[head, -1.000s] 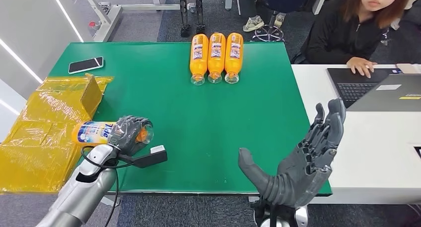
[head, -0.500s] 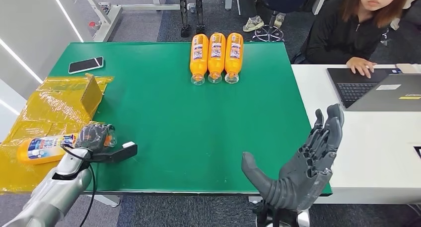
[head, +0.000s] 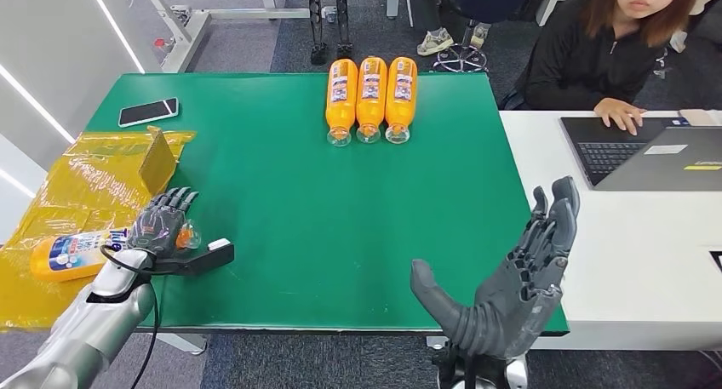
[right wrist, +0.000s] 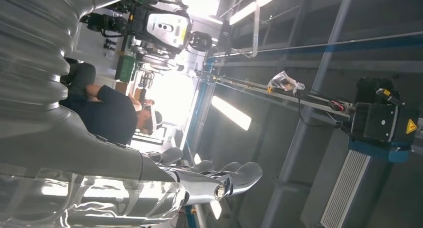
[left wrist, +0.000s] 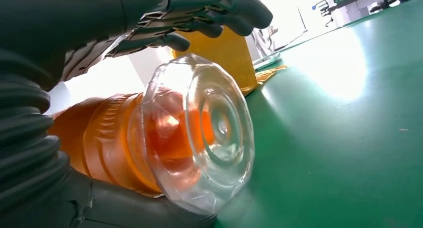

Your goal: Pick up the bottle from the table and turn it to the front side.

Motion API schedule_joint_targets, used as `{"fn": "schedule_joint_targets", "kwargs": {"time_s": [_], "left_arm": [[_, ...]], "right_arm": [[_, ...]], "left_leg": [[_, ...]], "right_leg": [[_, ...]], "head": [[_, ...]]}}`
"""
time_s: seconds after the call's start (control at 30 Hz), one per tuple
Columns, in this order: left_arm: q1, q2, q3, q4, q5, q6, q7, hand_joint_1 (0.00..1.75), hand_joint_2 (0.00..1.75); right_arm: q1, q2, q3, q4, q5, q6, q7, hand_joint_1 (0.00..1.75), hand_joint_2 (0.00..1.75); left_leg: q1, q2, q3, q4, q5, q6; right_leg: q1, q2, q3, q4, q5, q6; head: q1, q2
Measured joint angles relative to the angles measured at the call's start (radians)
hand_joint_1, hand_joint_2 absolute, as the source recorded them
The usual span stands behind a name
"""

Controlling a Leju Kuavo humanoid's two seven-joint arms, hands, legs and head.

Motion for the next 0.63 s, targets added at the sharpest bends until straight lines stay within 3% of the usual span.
{"fn": "schedule_joint_targets", "kwargs": {"time_s": [0.13,0.23,0.33,0.53,0.63], "left_arm": [[-0.007,-0.009,0.0,-0.006,-0.023,-0.045,-0.037,0.0,1.75],[-0.007,-0.01,0.0,-0.034,0.018,-0.114,-0.165,0.0,1.75],[0.017,0.001,0.0,-0.109,0.104,-0.24,-0.316,0.0,1.75],[0.095,0.079,-0.021,-0.376,0.304,-0.508,-0.457,0.0,1.75],[0.12,0.108,-0.041,-0.491,0.386,-0.571,-0.485,0.0,1.75]], "right_arm": [[-0.008,0.0,0.0,0.007,0.004,0.0,0.0,0.0,1.75],[-0.01,0.0,-0.002,0.01,0.005,0.0,0.0,0.0,1.75],[-0.007,0.0,-0.009,0.008,0.004,0.0,0.0,0.0,1.75],[0.011,0.0,-0.024,-0.006,0.004,0.0,0.0,0.0,1.75],[0.02,0.0,-0.03,-0.013,0.001,0.0,0.0,0.0,1.75]], "left_leg": [[0.0,0.0,0.0,0.0,0.0,0.0],[0.0,-0.001,0.001,0.0,0.001,-0.001],[0.0,-0.001,0.001,0.0,0.001,-0.001],[0.0,0.0,-0.001,0.0,0.001,-0.001],[0.0,0.0,-0.001,0.0,0.0,-0.001]], "right_leg": [[0.0,-0.001,0.001,0.0,0.0,0.0],[0.0,-0.001,0.002,0.0,0.0,0.0],[0.0,-0.001,0.001,0.0,0.0,0.0],[0.0,0.001,-0.001,0.0,0.001,-0.001],[0.0,0.0,-0.001,0.0,0.0,-0.002]], "head": [[0.0,0.0],[0.0,0.0],[0.0,0.0],[0.0,0.0],[0.0,0.0]]}}
